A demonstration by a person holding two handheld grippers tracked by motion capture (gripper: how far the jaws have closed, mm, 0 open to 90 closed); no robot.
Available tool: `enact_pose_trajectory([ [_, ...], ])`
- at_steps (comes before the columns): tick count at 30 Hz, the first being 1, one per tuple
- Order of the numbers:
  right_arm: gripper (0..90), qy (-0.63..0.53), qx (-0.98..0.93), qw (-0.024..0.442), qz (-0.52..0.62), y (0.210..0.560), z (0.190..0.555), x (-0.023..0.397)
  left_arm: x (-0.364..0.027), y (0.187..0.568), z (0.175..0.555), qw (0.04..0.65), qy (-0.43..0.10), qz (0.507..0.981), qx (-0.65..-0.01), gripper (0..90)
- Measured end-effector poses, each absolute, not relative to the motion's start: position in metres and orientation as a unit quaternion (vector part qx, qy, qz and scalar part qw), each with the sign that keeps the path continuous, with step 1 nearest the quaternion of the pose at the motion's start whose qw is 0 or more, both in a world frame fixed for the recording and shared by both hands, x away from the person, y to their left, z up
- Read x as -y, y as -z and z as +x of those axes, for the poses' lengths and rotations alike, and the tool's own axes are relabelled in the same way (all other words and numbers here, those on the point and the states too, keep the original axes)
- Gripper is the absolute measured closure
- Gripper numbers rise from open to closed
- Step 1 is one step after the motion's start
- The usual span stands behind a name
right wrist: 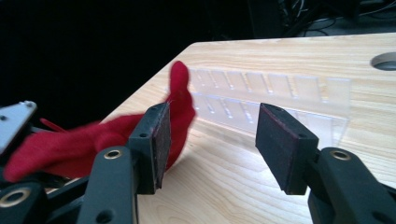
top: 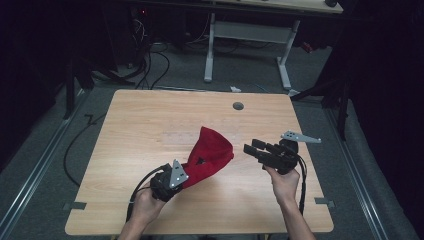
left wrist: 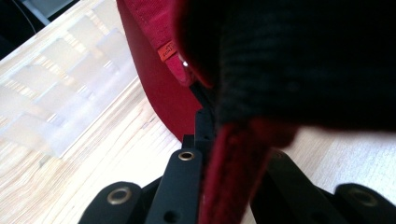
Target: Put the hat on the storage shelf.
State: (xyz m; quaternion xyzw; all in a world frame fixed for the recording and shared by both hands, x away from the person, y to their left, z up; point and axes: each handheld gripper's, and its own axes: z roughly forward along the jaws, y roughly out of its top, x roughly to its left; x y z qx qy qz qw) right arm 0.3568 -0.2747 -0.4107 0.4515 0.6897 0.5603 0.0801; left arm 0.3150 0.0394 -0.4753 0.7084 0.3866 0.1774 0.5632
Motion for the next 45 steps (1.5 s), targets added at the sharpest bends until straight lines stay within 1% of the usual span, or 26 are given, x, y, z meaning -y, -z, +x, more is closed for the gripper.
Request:
enact_pose_trajectory([
  [4,44.4,-0.539,-0.701,0.086,0.459,0.425,0.358,0.277,-0.045,0.471,0.318,0.576,-0.170,0.693,-0.398,84.7],
  [11,44.5,-0.478,-0.729,0.090,0.482,0.463,0.359,0.278,-0.053,0.467,0.326,0.600,-0.150,0.661,-0.426,84.6],
  [13,44.5,-0.467,-0.732,0.100,0.486,0.471,0.359,0.279,-0.055,0.465,0.328,0.605,-0.143,0.654,-0.431,84.6],
  [17,43.6,-0.455,-0.729,0.104,0.501,0.487,0.360,0.284,-0.061,0.458,0.332,0.616,-0.134,0.640,-0.439,84.5],
  [19,43.8,-0.443,-0.732,0.113,0.505,0.493,0.361,0.285,-0.066,0.453,0.333,0.626,-0.128,0.629,-0.444,84.5],
  [22,46.5,-0.418,-0.740,0.135,0.509,0.502,0.361,0.285,-0.072,0.448,0.337,0.637,-0.120,0.613,-0.451,84.4],
  [25,47.3,-0.385,-0.754,0.161,0.508,0.510,0.363,0.284,-0.078,0.445,0.340,0.645,-0.114,0.599,-0.461,84.3],
  [29,47.1,-0.361,-0.756,0.192,0.512,0.517,0.363,0.284,-0.081,0.442,0.344,0.642,-0.114,0.594,-0.472,84.3],
  [38,43.7,-0.332,-0.756,0.216,0.521,0.529,0.366,0.286,-0.083,0.435,0.358,0.655,-0.103,0.570,-0.485,84.3],
  [43,43.7,-0.334,-0.753,0.221,0.521,0.530,0.367,0.288,-0.081,0.431,0.368,0.649,-0.112,0.580,-0.479,84.2],
  [45,43.5,-0.328,-0.757,0.228,0.518,0.531,0.366,0.286,-0.081,0.428,0.373,0.650,-0.118,0.577,-0.480,84.3],
])
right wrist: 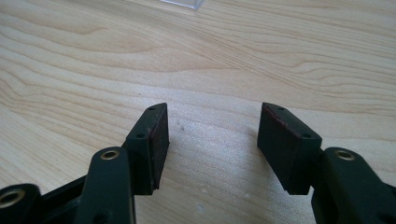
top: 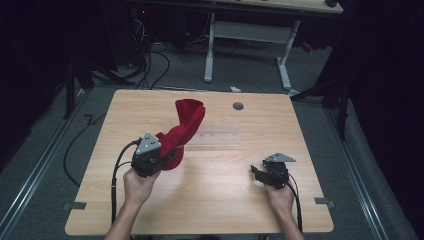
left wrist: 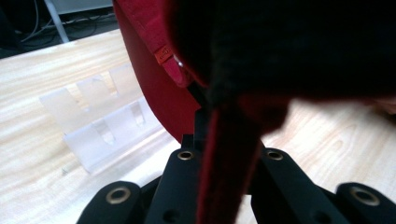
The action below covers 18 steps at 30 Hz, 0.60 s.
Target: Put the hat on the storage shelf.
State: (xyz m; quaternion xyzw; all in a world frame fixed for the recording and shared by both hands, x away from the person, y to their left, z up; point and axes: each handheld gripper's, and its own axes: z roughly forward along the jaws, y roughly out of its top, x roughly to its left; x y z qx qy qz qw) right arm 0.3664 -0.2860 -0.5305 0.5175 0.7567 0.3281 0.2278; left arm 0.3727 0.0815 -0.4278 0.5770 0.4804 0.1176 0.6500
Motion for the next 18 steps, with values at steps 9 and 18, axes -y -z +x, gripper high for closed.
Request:
enact_pose_trajectory([
  [9,42.1,-0.323,-0.759,0.232,0.516,0.531,0.366,0.283,-0.096,0.408,0.392,0.678,-0.108,0.528,-0.499,84.2],
  [18,41.4,-0.322,-0.758,0.232,0.517,0.531,0.366,0.283,-0.101,0.400,0.422,0.676,-0.139,0.528,-0.495,84.3],
])
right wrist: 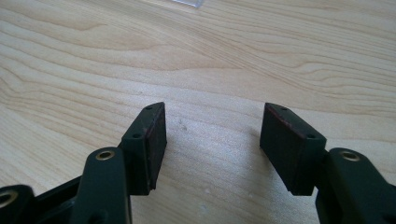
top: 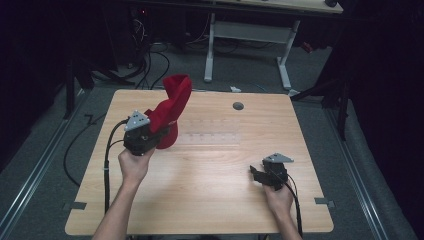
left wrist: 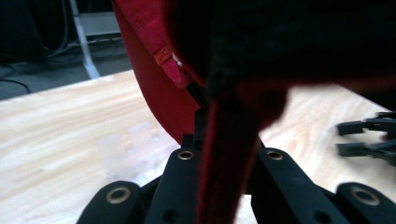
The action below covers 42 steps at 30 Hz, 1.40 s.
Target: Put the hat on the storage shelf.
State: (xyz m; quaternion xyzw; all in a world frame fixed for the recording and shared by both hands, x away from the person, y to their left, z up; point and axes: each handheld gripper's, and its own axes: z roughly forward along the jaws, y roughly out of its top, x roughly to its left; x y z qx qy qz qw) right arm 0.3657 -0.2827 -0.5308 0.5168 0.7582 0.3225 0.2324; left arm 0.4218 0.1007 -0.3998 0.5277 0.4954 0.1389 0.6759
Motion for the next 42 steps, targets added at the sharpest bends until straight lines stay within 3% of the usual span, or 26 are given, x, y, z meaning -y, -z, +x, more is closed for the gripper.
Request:
enact_pose_trajectory([
  [11,39.8,-0.322,-0.759,0.232,0.517,0.531,0.366,0.282,-0.114,0.400,0.462,0.679,-0.158,0.489,-0.524,84.3],
  [42,38.3,-0.322,-0.759,0.232,0.516,0.531,0.365,0.282,-0.098,0.446,0.489,0.623,-0.166,0.519,-0.562,84.0],
])
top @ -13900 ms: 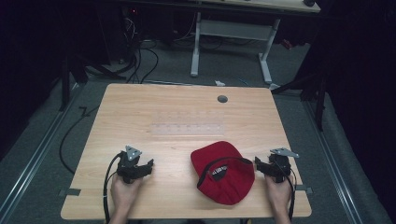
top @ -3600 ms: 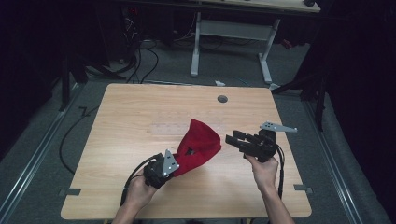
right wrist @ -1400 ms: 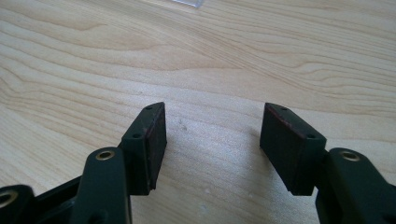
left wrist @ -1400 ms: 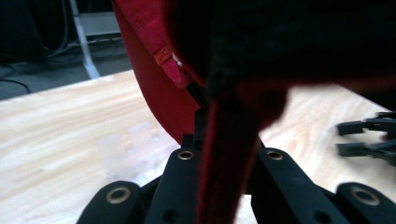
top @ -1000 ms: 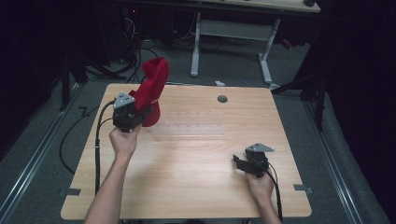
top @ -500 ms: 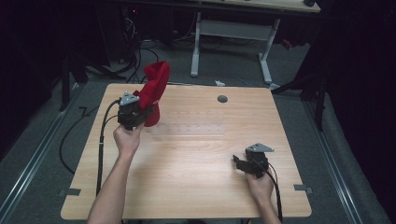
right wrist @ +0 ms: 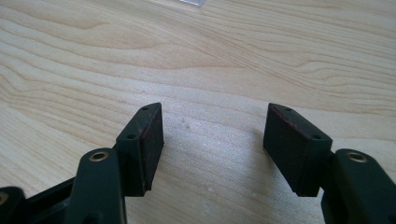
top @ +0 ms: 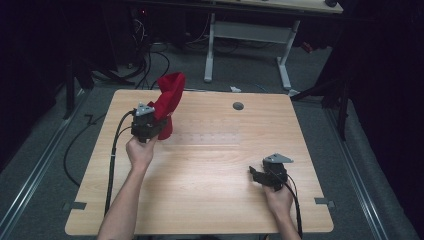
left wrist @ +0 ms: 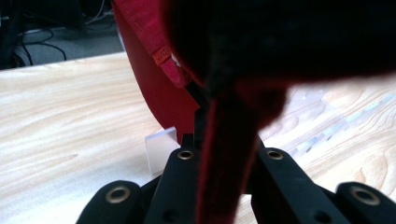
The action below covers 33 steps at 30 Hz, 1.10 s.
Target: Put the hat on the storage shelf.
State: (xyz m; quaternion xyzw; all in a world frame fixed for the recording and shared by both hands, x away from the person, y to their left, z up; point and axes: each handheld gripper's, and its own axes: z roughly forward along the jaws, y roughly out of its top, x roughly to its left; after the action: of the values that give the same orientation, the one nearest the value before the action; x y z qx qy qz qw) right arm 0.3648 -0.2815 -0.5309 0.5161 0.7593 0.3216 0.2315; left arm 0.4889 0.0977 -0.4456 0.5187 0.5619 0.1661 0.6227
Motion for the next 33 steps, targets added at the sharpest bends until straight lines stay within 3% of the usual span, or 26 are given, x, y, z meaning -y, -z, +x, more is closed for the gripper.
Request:
enact_pose_trajectory([
  [13,38.2,-0.321,-0.759,0.231,0.517,0.531,0.364,0.281,-0.096,0.456,0.483,0.611,-0.165,0.526,-0.568,80.0],
  [33,37.9,-0.321,-0.759,0.231,0.516,0.531,0.364,0.281,-0.104,0.467,0.462,0.594,-0.172,0.537,-0.574,42.5],
])
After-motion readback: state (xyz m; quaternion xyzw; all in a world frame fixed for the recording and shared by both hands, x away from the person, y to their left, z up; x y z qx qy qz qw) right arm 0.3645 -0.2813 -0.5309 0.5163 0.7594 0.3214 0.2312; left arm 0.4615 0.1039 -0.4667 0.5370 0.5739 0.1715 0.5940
